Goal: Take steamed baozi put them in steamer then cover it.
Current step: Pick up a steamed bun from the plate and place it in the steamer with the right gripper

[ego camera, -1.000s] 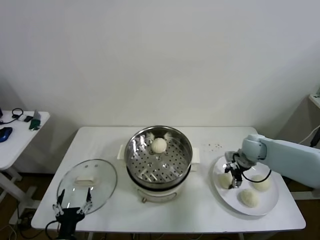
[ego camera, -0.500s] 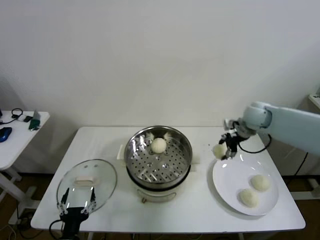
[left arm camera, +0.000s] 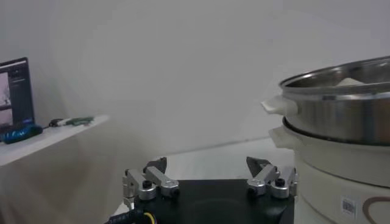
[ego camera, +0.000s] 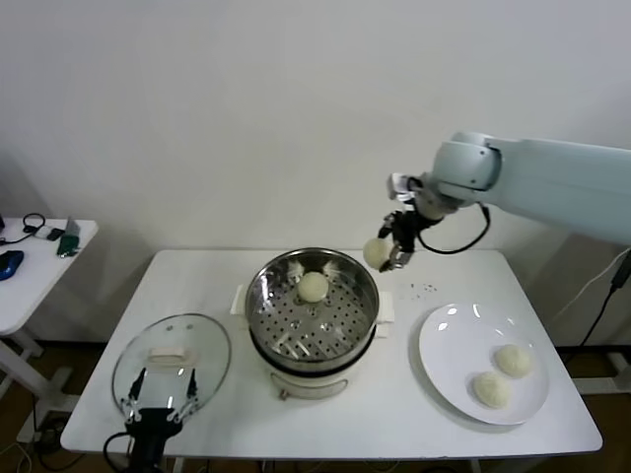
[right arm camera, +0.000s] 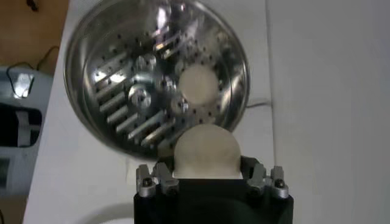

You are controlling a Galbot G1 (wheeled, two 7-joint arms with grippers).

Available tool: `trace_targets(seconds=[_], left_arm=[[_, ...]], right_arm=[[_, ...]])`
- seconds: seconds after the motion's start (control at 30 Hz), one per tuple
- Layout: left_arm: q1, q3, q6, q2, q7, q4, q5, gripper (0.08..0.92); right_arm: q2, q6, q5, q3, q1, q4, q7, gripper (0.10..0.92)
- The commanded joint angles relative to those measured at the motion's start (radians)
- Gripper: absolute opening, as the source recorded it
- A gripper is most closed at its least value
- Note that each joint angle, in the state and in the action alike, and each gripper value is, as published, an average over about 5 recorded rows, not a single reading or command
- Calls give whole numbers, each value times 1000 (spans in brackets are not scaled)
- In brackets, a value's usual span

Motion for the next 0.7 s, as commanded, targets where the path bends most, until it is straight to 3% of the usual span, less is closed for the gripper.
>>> trace_targets(seconds=[0.03,0.37,0.7], left_arm=[[10,1,-2,4,-1,-11,-1,823],[22,-8,-1,17,1,-21,-4,823],[28,-26,0,42,-1,-19,-13,823]], right_arm=[[199,-138,165,43,2,49,123,687],[400,-144,130,63,-182,-75,146,687],[501,-111,53,36,-286,-199,113,687]])
